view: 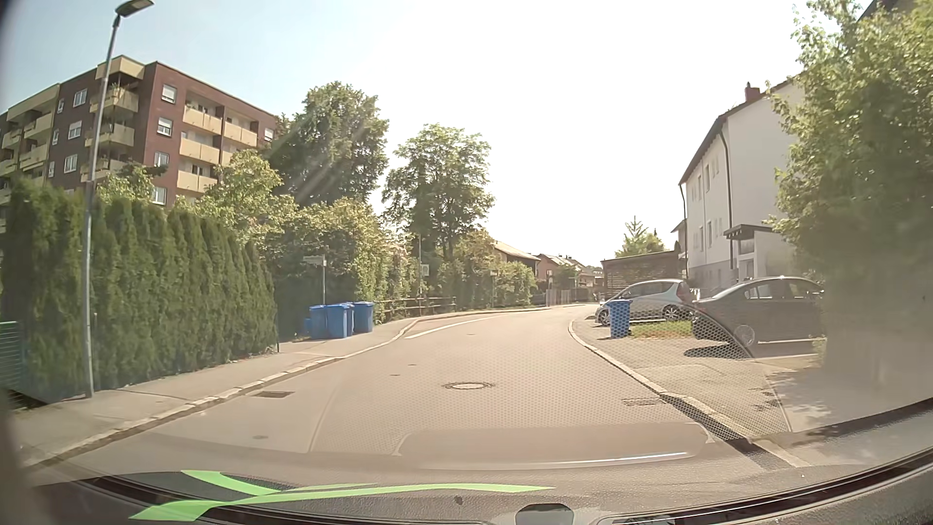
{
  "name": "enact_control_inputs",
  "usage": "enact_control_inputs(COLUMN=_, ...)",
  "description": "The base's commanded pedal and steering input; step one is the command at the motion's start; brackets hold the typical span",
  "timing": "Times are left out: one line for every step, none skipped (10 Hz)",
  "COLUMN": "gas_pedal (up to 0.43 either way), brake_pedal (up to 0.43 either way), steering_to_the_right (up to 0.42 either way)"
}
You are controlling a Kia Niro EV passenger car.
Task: Follow the waypoints while adhering to traffic rules and regulations
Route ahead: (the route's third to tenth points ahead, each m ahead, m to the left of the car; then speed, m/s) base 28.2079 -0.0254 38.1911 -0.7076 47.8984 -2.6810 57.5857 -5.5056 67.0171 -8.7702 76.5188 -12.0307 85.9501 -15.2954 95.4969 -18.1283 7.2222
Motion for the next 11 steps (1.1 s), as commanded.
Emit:
enact_control_inputs(gas_pedal=0.079, brake_pedal=0.0, steering_to_the_right=0.009)
enact_control_inputs(gas_pedal=0.079, brake_pedal=0.0, steering_to_the_right=0.009)
enact_control_inputs(gas_pedal=0.079, brake_pedal=0.0, steering_to_the_right=0.009)
enact_control_inputs(gas_pedal=0.079, brake_pedal=0.0, steering_to_the_right=0.009)
enact_control_inputs(gas_pedal=0.079, brake_pedal=0.0, steering_to_the_right=0.009)
enact_control_inputs(gas_pedal=0.079, brake_pedal=0.0, steering_to_the_right=0.009)
enact_control_inputs(gas_pedal=0.079, brake_pedal=0.0, steering_to_the_right=0.009)
enact_control_inputs(gas_pedal=0.079, brake_pedal=0.0, steering_to_the_right=0.009)
enact_control_inputs(gas_pedal=0.079, brake_pedal=0.0, steering_to_the_right=0.009)
enact_control_inputs(gas_pedal=0.079, brake_pedal=0.0, steering_to_the_right=0.009)
enact_control_inputs(gas_pedal=0.079, brake_pedal=0.0, steering_to_the_right=0.009)
